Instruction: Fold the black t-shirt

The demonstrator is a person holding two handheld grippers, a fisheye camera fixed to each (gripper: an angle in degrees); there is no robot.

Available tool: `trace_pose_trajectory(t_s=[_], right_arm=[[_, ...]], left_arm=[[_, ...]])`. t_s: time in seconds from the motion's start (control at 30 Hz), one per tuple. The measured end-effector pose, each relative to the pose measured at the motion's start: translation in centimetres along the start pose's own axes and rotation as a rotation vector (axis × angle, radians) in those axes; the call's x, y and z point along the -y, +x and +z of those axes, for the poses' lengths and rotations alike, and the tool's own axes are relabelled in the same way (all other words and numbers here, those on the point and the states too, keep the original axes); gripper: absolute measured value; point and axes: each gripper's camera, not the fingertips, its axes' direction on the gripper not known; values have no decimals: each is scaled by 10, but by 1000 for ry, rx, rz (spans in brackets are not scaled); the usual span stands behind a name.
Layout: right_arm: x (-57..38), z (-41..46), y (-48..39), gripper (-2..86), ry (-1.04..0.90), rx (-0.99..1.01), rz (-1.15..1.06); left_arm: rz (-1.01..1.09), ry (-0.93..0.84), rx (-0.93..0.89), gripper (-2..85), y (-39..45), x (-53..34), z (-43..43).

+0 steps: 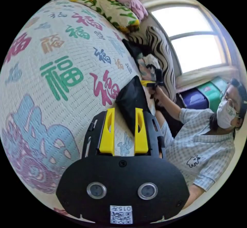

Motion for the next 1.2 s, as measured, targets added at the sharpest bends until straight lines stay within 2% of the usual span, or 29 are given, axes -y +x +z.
trace_pose_trajectory(t_s=[0.07, 0.17, 0.27, 0.4, 0.5, 0.63, 0.77, 0.9, 0.93, 0.97, 1.07, 1.13, 1.2], right_arm=[[-2, 7, 24, 113, -9, 165, 68], [6, 13, 41, 70, -13, 308, 92], [19, 23, 50, 39, -85, 398, 99], [33, 5, 43, 41, -83, 261, 48], [32, 4, 38, 80, -133, 213, 77], [-22, -16, 8, 126, -219, 135, 53], [-98, -25, -31, 129, -244, 93, 61], [-149, 8, -53, 61, -355, 80, 91], [-155, 9, -52, 35, -316, 31, 121], [-157, 7, -51, 22, -307, 17, 127], [-173, -5, -46, 8, -260, 121, 172], [-189, -14, -48, 7, -211, 193, 189], [-197, -5, -50, 10, -224, 176, 195]], left_arm=[[-138, 223, -95, 115, -20, -41, 10], [-200, 349, -158, 76, -33, -51, 24], [-181, 311, -166, 20, -38, -37, 24], [-143, 297, -150, 16, -45, -26, 5], [-143, 245, -69, 49, -44, -26, 0], [-160, 251, -70, 86, -15, -80, -1], [-230, 189, -47, 109, 33, -157, 41], [-290, 242, -134, 62, 54, -200, 79], [-302, 218, -165, 16, 56, -206, 91], [-290, 217, -176, 9, 59, -210, 96], [-292, 282, -184, 2, 62, -228, 86], [-276, 262, -170, 3, 66, -236, 84], [-279, 189, -59, 11, 68, -241, 90]])
